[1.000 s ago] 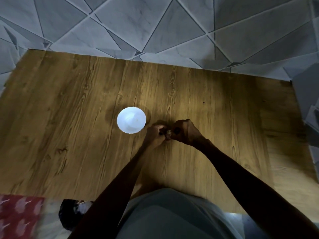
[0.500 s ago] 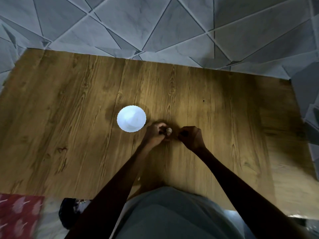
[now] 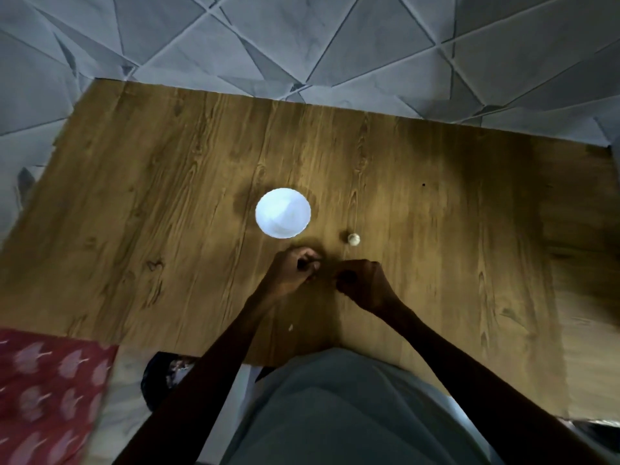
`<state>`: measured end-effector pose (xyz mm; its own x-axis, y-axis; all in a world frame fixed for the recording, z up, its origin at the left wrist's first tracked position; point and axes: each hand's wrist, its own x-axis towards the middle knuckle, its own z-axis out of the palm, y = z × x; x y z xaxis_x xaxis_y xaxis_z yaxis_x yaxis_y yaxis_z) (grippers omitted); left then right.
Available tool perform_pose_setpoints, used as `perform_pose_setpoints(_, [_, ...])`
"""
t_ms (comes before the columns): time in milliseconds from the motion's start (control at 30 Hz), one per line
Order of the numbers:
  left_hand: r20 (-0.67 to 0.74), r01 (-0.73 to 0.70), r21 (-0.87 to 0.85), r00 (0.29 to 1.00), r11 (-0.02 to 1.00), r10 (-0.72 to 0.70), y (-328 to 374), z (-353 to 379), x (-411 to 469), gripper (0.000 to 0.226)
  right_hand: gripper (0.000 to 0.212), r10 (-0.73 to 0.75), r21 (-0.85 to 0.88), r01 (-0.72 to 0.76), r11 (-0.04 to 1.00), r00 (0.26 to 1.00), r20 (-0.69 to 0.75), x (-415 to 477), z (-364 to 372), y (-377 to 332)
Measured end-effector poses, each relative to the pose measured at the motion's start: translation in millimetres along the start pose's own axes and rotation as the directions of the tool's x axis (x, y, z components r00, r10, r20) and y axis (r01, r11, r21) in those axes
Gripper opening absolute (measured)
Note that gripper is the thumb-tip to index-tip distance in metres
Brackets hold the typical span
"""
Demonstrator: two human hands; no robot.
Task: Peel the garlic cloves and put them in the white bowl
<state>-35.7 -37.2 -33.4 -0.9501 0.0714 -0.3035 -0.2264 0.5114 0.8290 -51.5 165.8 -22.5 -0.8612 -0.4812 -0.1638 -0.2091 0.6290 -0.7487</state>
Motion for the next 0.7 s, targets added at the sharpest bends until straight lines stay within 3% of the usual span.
perform_pose_setpoints(167, [-0.118,0.101,-0.045,0.987,0.994,-0.106,-43.1,-30.3,-60.5,0.015,0.012,-0.106,-0.031,0.118,0.993,0.962,0.252,-12.9,56.1,-37.4])
perform_pose_setpoints(333, [-0.251,0.124,-0.079,0.958,0.989,-0.140,-68.1,-43.4,-101.6,0.015,0.015,-0.148,-0.213,0.212,0.954,0.949,0.280,-20.4,89.7,-56.6])
perform_pose_setpoints(433, [-0.278,0.124,-0.104,0.949,0.987,-0.149,-69.7,-40.9,-111.0,0.016,0.004,-0.152,-0.298,0.224,0.928,0.957,0.246,-20.5,95.2,-68.5])
perform_pose_setpoints(533, [-0.283,0.111,-0.095,0.950,0.989,-0.134,-71.0,-37.4,-109.7,0.014,0.011,-0.129,-0.296,0.187,0.937,0.970,0.207,-19.0,97.2,-71.6])
perform_pose_setpoints(633, [-0.253,0.103,-0.097,0.960,0.990,-0.125,-68.7,-35.0,-102.1,0.013,0.012,0.032,-0.267,0.037,0.963,0.967,0.251,-14.7,89.9,-66.6])
perform_pose_setpoints(700, [-0.214,0.107,-0.104,0.969,0.989,-0.127,-64.1,-33.6,-93.9,0.014,0.015,0.071,-0.189,-0.038,0.981,0.982,0.174,-12.1,78.1,-61.6])
